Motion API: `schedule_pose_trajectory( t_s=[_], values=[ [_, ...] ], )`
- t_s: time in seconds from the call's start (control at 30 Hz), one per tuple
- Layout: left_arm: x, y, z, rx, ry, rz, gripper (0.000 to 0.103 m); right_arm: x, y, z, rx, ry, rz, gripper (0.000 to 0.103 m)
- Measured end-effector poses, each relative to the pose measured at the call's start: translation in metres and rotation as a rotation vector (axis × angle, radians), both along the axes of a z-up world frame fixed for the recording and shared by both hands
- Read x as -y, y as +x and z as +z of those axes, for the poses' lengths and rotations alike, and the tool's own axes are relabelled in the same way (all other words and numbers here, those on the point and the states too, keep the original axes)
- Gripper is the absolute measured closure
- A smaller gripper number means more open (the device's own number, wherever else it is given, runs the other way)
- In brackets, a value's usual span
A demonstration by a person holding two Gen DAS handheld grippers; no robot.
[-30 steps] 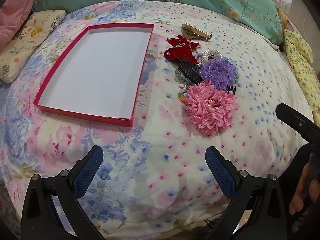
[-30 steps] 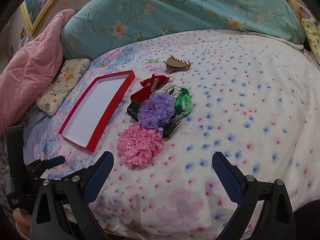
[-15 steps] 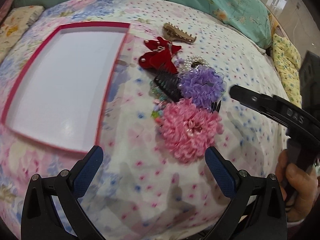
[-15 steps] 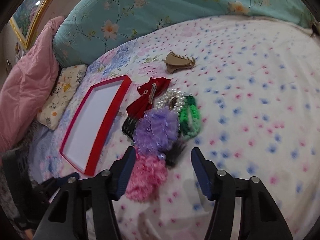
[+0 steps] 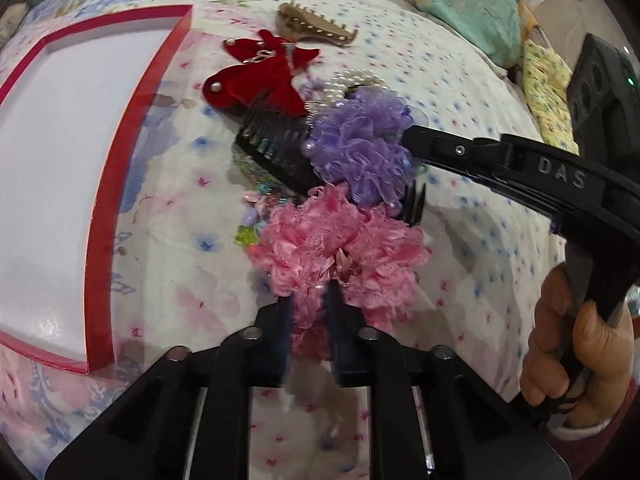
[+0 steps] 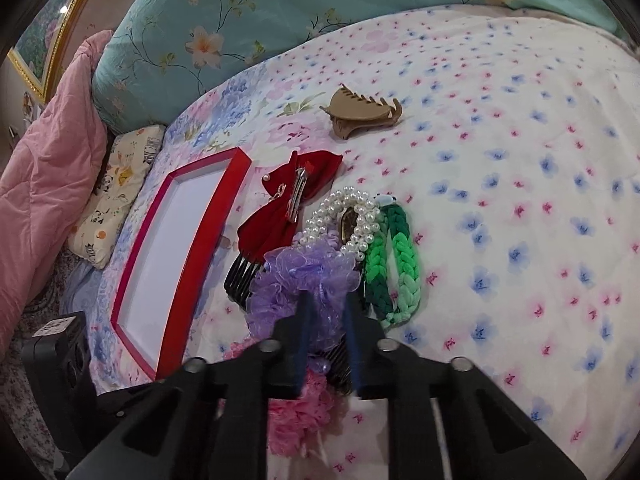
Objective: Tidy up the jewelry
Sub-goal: 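Grasp the pink flower scrunchie with the left gripper while the right grasps the purple one, then carry both scrunchies into the red box and open both grippers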
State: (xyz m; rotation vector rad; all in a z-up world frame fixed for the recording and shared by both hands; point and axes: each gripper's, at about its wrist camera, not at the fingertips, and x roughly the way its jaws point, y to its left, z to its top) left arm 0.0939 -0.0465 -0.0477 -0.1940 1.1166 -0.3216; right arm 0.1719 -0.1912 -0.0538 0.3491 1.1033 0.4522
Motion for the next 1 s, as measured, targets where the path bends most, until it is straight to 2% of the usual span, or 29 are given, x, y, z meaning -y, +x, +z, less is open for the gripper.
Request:
schedule_pose_trajectory(
  t_s=[0.07, 0.2, 0.53, 0.8, 1.0],
  values=[
    [-0.002, -0.006, 0.006, 0.020, 0.003, -0.002, 0.093, 0.003, -0.003, 0.003, 0.015, 0.014, -0.004, 0.100],
    [-0.014, -0.015, 0.021, 0.058, -0.003, 0.008, 0.094, 0.007, -0.010, 0.017, 0.062, 0.029, -0.024, 0.101],
    [-0.067, -0.032, 0.053, 0.148, 0.011, 0.111, 0.094, -0.011, -0.027, 0.046, 0.129, 0.058, 0.018, 0.102],
    [-0.129, -0.034, 0.063, 0.177, 0.025, 0.246, 0.094, -0.054, -0.029, 0.066, 0.166, 0.123, 0.092, 0.102],
    [-0.188, -0.024, 0.063, 0.171, 0.045, 0.367, 0.094, -0.109, -0.021, 0.073, 0.174, 0.177, 0.172, 0.102]
  ],
)
